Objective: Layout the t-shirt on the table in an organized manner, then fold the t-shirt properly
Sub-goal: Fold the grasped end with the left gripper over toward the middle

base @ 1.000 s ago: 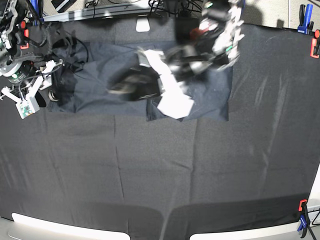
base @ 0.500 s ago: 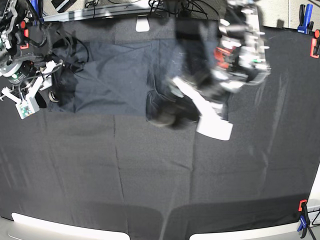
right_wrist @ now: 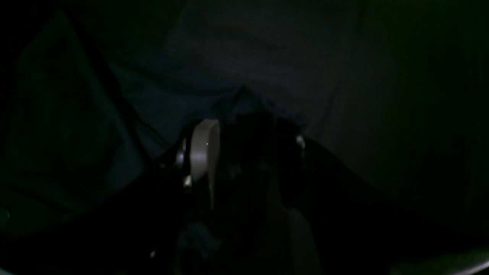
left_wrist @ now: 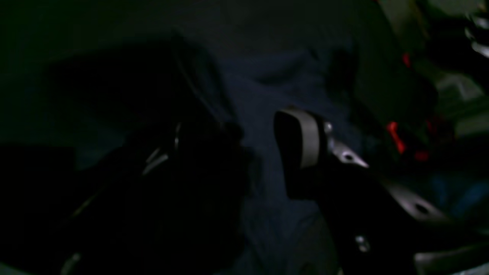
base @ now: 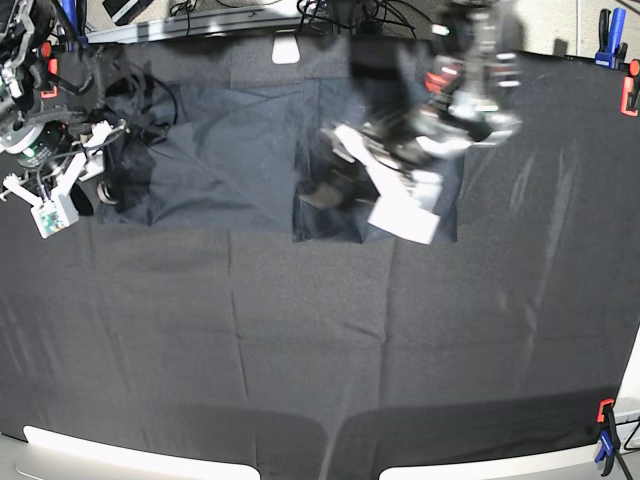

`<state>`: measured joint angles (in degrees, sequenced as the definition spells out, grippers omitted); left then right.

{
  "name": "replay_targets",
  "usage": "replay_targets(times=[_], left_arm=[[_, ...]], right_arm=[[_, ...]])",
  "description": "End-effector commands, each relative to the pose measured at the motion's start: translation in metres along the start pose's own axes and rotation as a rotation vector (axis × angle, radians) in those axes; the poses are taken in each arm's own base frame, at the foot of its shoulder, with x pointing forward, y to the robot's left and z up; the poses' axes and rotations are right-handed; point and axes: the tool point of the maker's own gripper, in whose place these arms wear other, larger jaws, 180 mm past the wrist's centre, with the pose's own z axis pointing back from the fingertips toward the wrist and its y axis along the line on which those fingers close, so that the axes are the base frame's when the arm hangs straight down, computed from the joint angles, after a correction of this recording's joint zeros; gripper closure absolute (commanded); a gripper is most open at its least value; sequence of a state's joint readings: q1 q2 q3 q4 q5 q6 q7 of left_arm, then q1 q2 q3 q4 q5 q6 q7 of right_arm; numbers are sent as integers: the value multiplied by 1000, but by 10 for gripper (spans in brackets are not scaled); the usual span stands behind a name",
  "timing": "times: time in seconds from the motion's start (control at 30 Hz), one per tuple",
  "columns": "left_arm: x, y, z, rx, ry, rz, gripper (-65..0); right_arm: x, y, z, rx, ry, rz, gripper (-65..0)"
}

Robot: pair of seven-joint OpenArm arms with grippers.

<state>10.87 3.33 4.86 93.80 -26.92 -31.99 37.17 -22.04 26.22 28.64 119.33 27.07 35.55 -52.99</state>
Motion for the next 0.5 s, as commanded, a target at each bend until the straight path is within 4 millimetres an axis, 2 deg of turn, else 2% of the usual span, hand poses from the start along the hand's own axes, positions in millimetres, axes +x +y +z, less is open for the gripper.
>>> replay_targets(times=[0.0,0.1,0.3,0.47], left_arm=[[16,0,-3,5,-75,17,-307],[20,-1,-13,-6,-104,24,-307],[28,-14,-37,-70,-43,-38,-307],[61,-27,-31,-112,-119,-96,-307]], right_arm=[[8,-5,4,-13,-21,10,-240],[8,-5,4,-13,-20,10,-240],[7,-5,4,-14,-18,10,-240],[1,-5,4,-14,13,9,-241]])
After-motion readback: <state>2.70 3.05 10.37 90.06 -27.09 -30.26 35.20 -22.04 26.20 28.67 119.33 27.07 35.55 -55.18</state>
